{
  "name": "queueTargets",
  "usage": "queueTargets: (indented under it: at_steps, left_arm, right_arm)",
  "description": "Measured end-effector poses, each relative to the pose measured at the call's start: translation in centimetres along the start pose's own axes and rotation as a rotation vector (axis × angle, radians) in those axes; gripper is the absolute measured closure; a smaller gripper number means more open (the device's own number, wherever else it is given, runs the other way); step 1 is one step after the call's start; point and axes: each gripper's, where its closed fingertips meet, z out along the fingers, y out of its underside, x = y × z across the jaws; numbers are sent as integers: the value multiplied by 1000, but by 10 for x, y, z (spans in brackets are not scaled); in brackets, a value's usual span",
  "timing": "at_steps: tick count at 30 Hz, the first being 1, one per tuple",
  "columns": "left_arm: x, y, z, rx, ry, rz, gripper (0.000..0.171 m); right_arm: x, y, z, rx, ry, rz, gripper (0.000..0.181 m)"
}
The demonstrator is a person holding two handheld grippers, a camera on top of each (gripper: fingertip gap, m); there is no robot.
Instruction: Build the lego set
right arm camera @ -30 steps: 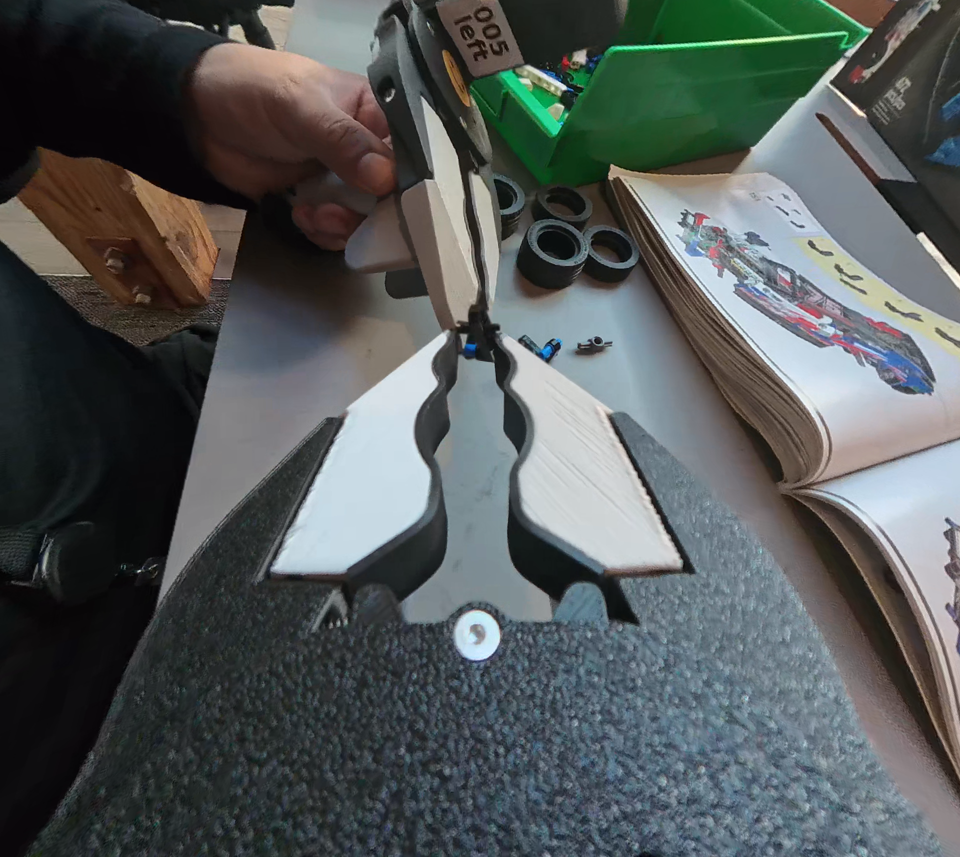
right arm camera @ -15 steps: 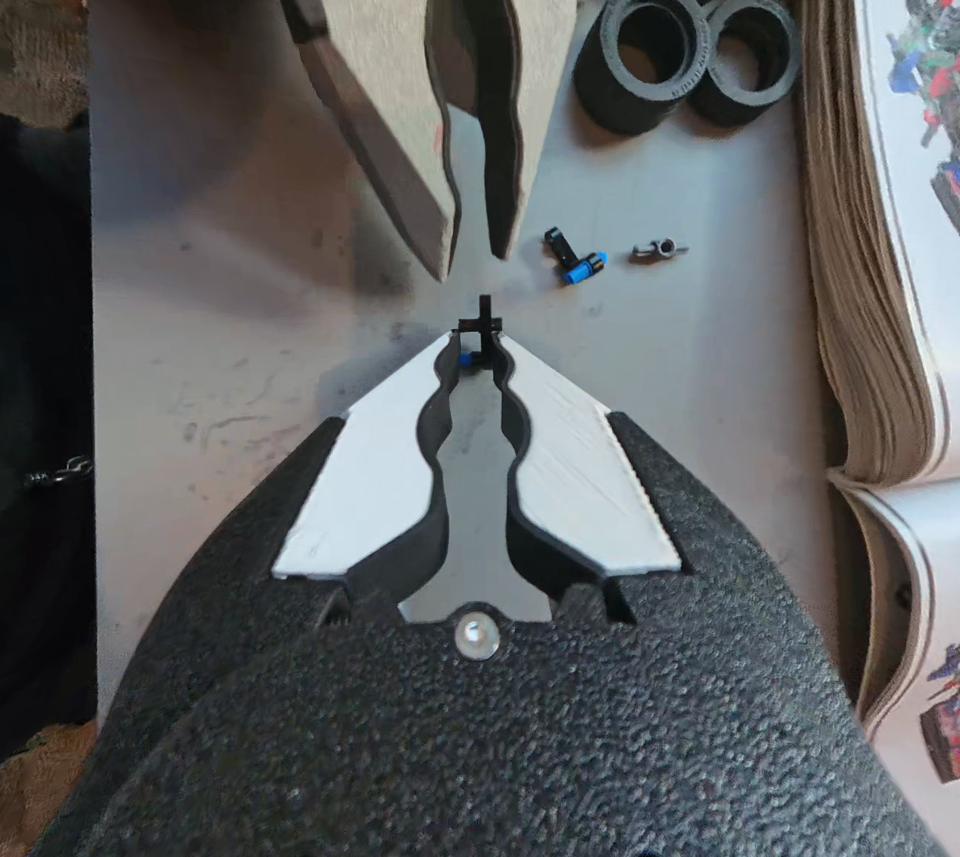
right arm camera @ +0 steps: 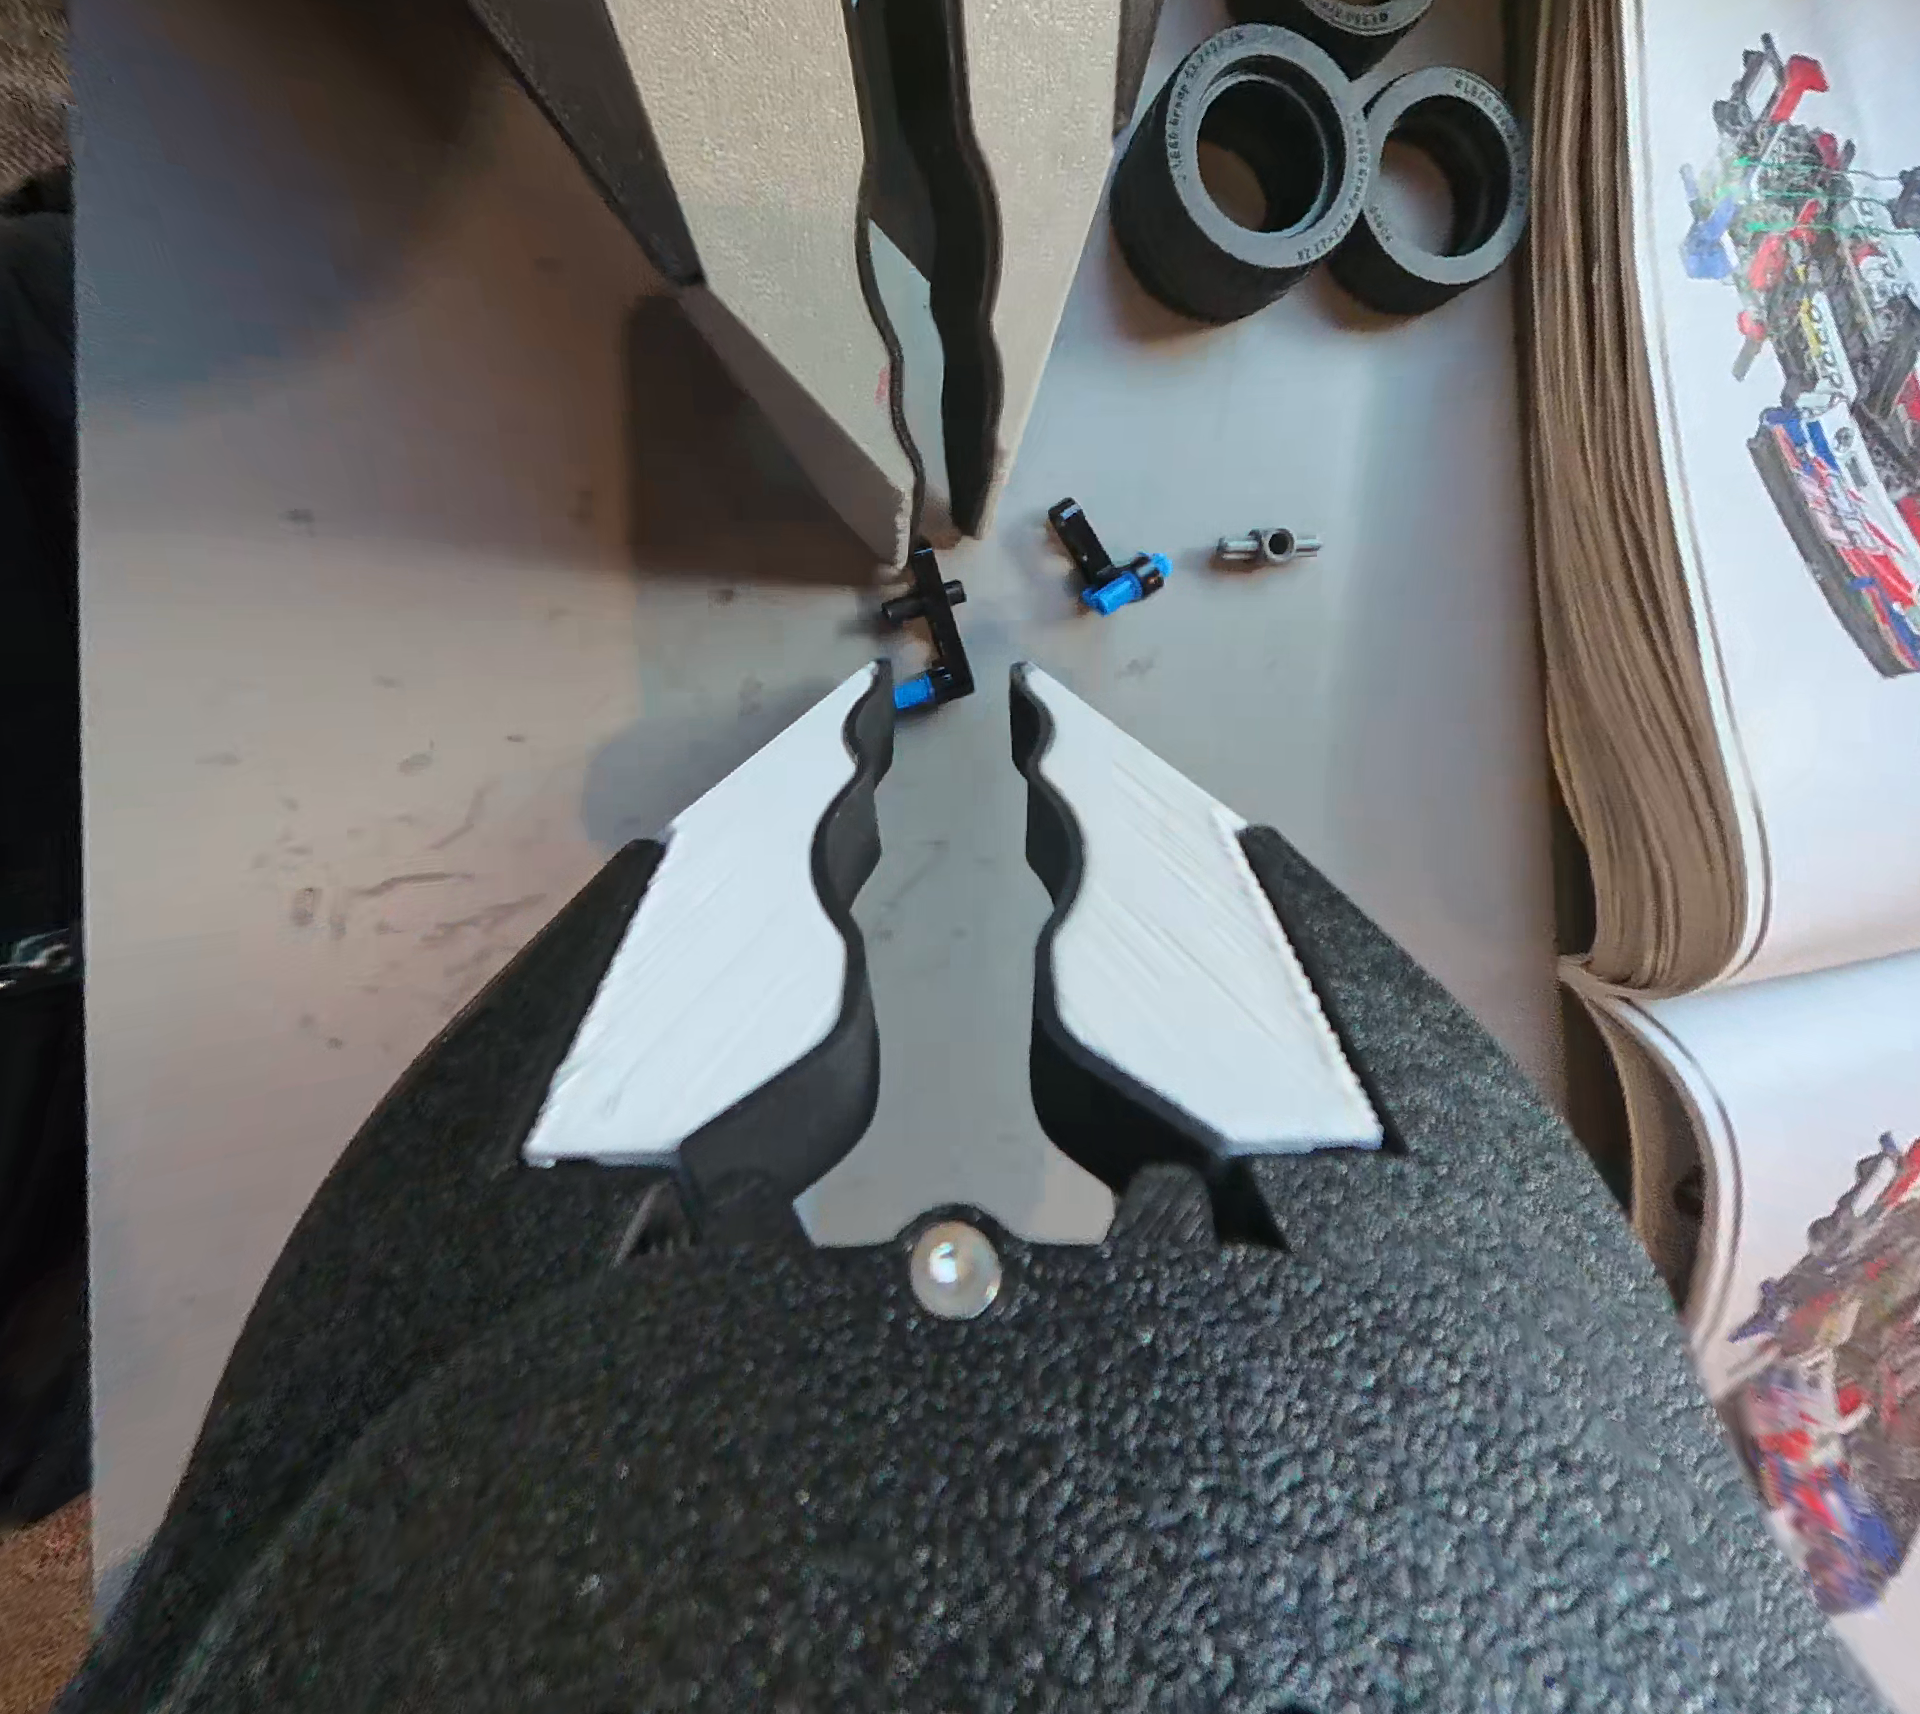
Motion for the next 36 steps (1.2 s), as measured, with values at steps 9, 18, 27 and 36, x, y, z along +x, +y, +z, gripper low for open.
queueTargets:
  at_steps: [9, 18, 27, 36]
  left_arm:
    - [-8, -2, 2, 4, -52, -11, 163]
    - [-13, 15, -22, 27, -93, -46, 150]
    - [-35, 5, -38, 126, -188, -5, 165]
    - [-45, 3, -44, 146, -261, 80, 155]
  right_arm:
    - [7, 2, 3, 64, 22, 101, 163]
    - [35, -11, -41, 326, 24, 378, 147]
    - [91, -8, -21, 357, 42, 680, 166]
    - [80, -12, 15, 265, -49, 701, 165]
